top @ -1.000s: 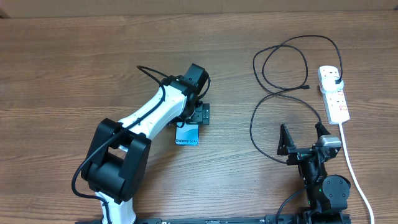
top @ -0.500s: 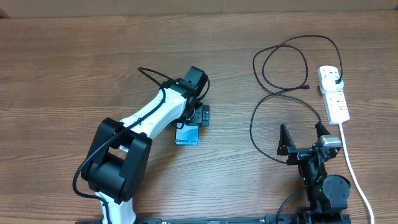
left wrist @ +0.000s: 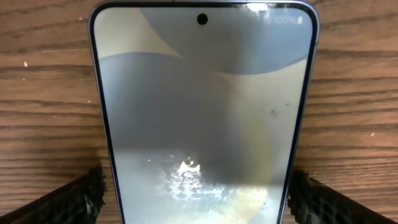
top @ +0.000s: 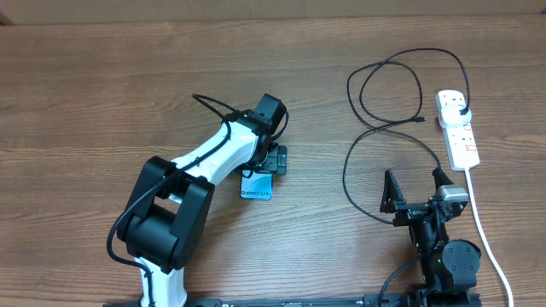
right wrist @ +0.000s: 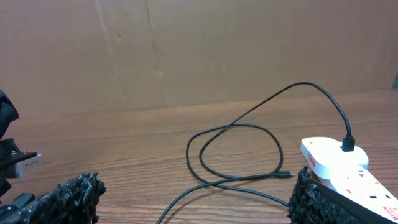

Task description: Plug charger to phone and switch on socket

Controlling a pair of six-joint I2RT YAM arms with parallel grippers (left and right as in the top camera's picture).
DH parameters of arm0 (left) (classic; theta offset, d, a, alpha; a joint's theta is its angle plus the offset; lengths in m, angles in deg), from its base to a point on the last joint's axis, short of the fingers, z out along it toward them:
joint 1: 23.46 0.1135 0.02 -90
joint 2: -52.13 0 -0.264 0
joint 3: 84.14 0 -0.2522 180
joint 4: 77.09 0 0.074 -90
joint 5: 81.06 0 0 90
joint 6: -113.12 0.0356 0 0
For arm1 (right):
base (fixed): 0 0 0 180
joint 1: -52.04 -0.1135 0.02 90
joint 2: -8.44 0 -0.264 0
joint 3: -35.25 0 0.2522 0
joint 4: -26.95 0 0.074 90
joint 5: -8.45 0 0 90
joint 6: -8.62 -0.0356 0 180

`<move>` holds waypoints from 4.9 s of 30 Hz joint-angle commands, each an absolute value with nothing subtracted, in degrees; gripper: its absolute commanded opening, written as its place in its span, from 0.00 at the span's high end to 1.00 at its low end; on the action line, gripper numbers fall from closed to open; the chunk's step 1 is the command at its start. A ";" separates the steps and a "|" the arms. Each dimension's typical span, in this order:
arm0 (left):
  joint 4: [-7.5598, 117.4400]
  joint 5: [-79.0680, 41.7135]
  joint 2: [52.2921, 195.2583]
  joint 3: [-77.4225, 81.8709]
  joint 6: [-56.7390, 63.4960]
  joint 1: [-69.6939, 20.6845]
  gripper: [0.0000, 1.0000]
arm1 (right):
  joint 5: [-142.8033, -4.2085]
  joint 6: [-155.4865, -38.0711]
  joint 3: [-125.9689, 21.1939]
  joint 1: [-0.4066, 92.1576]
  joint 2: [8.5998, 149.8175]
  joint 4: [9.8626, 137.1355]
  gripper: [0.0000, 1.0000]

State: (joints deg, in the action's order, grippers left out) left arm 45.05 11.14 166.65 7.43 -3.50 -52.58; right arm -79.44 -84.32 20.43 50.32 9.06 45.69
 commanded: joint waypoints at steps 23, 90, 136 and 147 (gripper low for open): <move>43.56 2.22 170.93 8.23 -2.56 -52.32 0.00 | -79.51 -84.10 21.04 50.02 8.60 45.36 0.00; 25.53 7.84 170.82 -9.69 -4.30 -52.30 0.37 | -79.51 -84.10 21.04 50.02 8.60 45.36 0.00; 13.03 -31.55 170.84 -20.07 -3.12 -48.32 0.41 | -33.82 -152.23 21.04 50.02 8.60 43.83 0.00; 15.72 -41.34 170.84 -20.07 -5.42 -44.71 0.47 | -40.40 -151.18 21.04 49.89 8.60 43.15 0.00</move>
